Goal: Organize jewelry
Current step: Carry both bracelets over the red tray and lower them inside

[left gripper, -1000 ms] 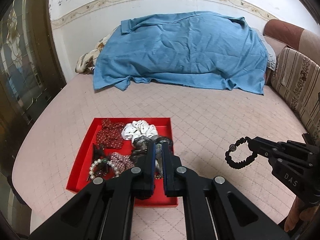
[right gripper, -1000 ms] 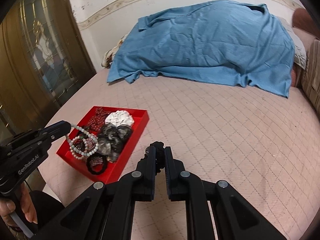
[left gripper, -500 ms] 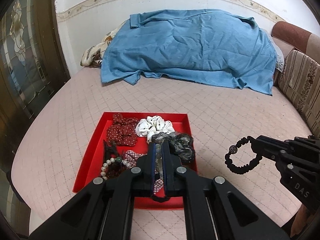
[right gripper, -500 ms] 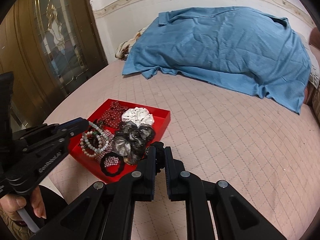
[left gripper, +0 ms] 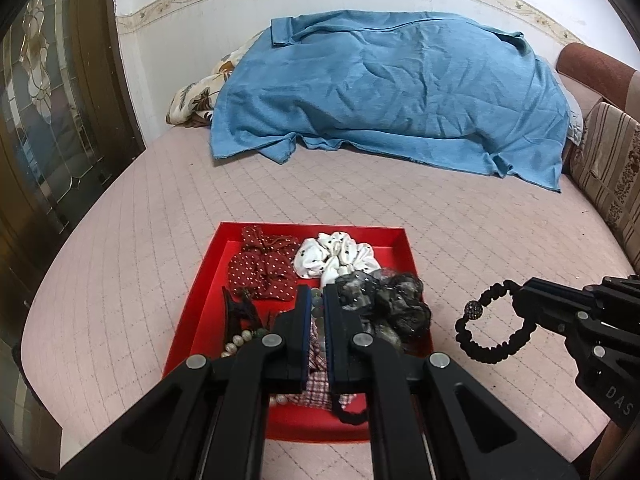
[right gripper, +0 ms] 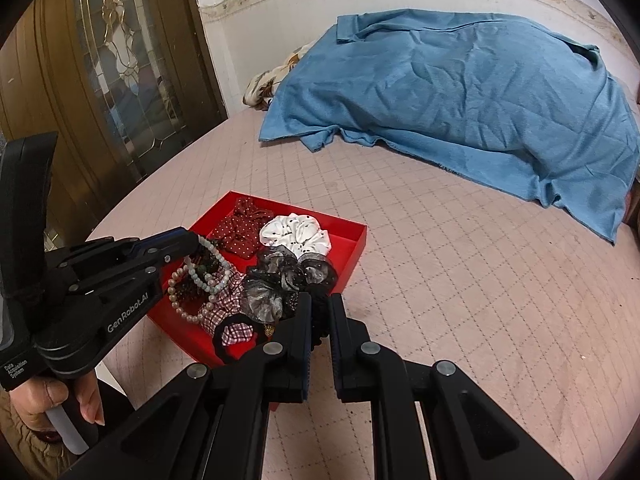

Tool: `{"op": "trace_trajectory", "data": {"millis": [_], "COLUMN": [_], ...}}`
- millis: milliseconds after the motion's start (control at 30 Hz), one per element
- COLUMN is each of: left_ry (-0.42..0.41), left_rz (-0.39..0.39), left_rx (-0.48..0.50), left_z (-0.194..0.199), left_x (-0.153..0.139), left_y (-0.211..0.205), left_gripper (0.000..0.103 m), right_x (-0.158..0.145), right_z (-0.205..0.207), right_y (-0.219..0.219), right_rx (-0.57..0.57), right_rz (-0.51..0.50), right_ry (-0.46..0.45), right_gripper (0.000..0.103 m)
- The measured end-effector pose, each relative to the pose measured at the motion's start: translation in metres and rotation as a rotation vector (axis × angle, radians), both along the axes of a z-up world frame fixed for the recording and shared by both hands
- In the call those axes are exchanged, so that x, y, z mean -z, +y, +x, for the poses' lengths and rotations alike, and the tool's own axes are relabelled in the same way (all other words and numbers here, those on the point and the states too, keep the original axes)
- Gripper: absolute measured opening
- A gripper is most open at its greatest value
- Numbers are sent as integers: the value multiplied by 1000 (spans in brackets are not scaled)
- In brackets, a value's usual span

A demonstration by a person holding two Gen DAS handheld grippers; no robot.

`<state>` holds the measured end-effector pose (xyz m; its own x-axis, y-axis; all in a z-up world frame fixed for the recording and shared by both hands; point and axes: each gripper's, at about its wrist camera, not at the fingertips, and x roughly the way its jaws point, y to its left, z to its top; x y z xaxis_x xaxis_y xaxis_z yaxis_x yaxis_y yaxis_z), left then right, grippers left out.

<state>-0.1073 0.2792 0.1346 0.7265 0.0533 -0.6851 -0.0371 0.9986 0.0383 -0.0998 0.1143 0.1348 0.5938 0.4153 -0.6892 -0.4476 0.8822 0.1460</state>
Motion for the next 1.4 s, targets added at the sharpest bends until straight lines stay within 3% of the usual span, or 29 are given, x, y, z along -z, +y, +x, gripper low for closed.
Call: {"op": "trace_trajectory", "data": {"millis": [267,500,667,1000,1400], "left_ry": [10,23,30,67,84], "left_rz": [-33,-189,-236,-125,-55], "left_rx": [-33,-50,-97,-192,-188], "left_z": [16,28,37,51,54], "left_x": [7,19,27,48,59], "left_y": [22,54,73,85,83], "left_gripper": [6,6,6,6,6], "right_x": [2,6,12,24,52], "right_z": [18,37,52,74,106], "right_y": [17,34,47,73,92], "right_rx": [-14,-26,-37,-52,-25], "right_rz": [16,15,34,36,-1], "right_ry": [33,54,88,135,222], "right_gripper": [9,9,9,9,10]}}
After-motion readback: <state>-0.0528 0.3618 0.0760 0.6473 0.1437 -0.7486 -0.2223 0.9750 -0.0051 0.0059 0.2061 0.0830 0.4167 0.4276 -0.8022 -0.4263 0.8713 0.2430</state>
